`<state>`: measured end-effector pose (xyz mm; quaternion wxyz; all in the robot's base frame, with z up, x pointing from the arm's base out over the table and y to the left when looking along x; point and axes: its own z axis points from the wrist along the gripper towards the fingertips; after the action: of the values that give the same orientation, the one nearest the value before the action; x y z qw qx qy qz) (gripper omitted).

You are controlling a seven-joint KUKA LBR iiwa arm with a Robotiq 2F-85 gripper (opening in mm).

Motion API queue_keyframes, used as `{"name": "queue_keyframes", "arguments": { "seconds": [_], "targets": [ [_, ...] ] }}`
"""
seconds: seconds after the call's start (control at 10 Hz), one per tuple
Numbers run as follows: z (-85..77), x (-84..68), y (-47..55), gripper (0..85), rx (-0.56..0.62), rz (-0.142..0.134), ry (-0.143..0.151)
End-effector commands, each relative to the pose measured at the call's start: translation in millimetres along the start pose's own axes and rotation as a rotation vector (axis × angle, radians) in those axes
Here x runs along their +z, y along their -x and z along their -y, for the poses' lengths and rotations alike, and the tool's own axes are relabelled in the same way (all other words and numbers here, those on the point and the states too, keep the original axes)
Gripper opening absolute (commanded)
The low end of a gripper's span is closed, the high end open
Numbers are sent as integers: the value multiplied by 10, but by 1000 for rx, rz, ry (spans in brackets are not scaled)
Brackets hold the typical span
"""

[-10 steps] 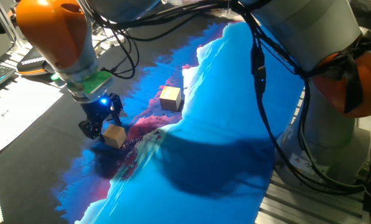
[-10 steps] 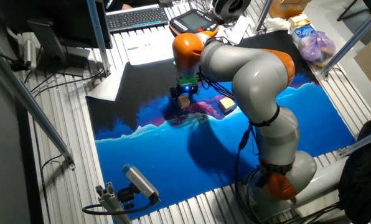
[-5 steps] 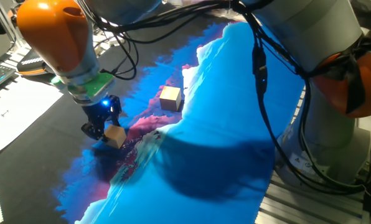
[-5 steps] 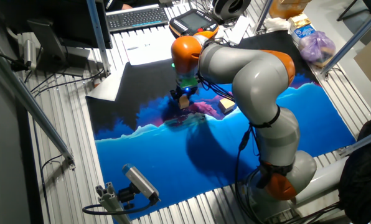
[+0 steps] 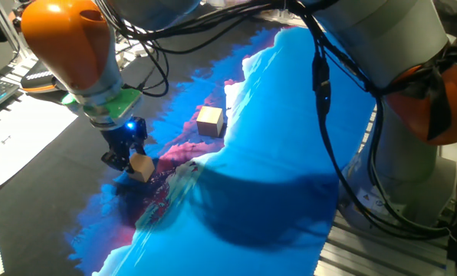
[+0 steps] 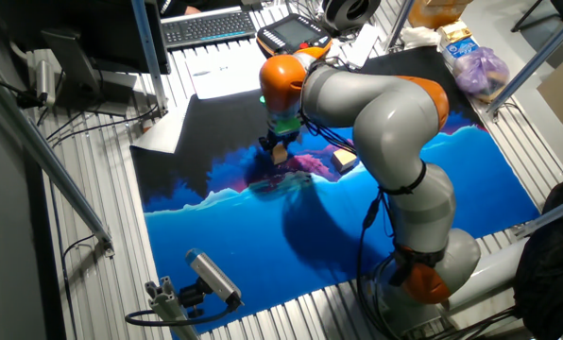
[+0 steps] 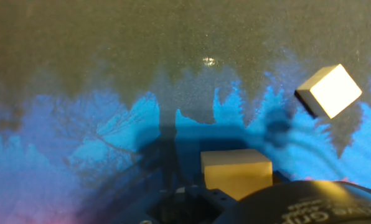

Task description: Pick up one small block

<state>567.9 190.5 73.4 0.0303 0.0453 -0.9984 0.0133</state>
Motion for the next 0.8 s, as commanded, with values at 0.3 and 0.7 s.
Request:
{"name": "queue_keyframes", "arguments": {
  "seconds": [0.3, 0.7],
  "targets": [
    [57, -509, -128, 0, 9, -2, 32],
    [231, -1139, -188, 0, -7, 4, 41]
  ]
}}
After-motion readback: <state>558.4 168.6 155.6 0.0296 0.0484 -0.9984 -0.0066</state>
